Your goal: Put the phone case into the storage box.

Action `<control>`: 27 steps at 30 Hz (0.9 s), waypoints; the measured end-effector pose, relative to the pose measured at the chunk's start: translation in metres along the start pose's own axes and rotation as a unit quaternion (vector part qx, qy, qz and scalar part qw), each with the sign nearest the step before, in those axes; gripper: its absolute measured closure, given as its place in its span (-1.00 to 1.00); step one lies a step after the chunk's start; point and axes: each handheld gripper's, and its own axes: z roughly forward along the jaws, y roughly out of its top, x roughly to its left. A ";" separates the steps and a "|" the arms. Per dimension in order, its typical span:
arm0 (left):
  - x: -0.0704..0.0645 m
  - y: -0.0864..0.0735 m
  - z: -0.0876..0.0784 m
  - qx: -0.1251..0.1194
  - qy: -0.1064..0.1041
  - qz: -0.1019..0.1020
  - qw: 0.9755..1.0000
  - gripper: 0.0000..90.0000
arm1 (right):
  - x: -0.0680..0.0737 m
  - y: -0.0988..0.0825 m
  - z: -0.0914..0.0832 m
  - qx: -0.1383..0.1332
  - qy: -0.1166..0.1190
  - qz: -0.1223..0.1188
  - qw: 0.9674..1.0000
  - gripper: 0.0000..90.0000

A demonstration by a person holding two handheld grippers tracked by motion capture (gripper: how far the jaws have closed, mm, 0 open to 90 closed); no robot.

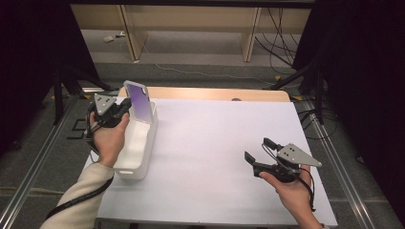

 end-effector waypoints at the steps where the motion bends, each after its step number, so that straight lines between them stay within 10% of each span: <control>1: 0.001 0.000 0.000 0.000 0.002 -0.001 1.000 0.97 | 0.000 0.000 0.000 -0.003 0.000 -0.005 1.000 -0.60; 27: 0.013 0.003 0.009 0.002 0.025 -0.001 1.000 0.97 | 0.003 -0.004 -0.004 0.004 0.002 0.005 1.000 -0.60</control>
